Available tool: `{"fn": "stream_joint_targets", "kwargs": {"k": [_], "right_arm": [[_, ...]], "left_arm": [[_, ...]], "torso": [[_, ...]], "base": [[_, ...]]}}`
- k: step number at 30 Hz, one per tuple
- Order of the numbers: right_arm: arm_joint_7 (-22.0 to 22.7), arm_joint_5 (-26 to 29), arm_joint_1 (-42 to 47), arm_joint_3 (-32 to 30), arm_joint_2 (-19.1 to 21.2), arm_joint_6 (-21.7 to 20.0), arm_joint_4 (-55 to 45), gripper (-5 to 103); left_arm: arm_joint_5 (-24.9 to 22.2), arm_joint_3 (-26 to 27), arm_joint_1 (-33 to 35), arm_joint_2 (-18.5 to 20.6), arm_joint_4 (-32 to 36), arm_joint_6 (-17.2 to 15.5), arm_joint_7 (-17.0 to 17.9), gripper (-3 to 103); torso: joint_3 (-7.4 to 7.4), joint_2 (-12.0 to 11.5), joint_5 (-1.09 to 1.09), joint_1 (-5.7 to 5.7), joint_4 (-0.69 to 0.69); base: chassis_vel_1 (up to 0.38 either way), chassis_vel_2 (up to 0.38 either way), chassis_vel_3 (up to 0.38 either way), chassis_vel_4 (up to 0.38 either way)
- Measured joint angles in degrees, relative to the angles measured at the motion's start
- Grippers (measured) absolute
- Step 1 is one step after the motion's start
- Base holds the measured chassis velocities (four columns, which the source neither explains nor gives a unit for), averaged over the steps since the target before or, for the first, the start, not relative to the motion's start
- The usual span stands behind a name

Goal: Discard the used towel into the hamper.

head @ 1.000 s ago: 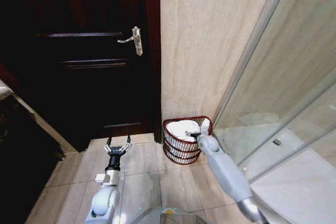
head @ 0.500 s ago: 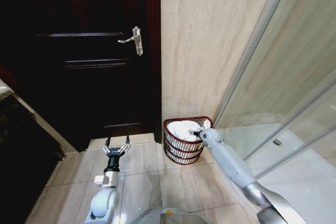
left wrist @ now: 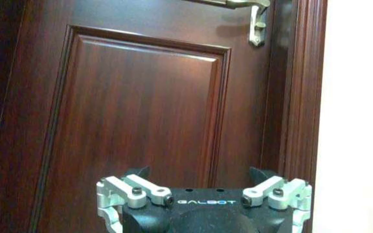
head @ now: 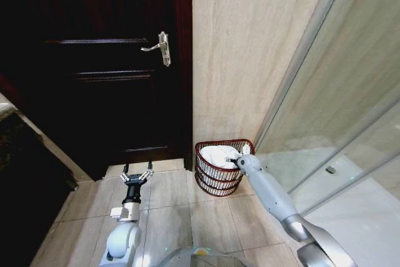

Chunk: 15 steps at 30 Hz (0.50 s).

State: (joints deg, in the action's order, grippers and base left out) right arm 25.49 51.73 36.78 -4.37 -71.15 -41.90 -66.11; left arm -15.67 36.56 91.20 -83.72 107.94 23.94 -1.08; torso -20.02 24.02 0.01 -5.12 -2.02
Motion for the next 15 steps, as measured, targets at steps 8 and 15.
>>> {"fn": "stream_joint_targets", "kwargs": {"k": [8,15], "right_arm": [[3.1,2.9,-0.4,-0.1,2.5,0.1,-5.8,100],[6.9,5.2,0.5,-1.2,5.9,1.8,-14.7,100]], "left_arm": [[0.1,-0.4,-0.1,-0.1,0.0,0.1,-0.3,100],[0.1,-0.8,-0.1,0.2,-0.3,0.7,-0.4,100]], "torso": [[-0.01,0.0,0.01,-0.01,0.01],[0.00,0.0,0.02,-0.01,0.03]], "base": [[0.000,0.000,0.000,0.000],[0.000,0.000,0.000,0.000]]}}
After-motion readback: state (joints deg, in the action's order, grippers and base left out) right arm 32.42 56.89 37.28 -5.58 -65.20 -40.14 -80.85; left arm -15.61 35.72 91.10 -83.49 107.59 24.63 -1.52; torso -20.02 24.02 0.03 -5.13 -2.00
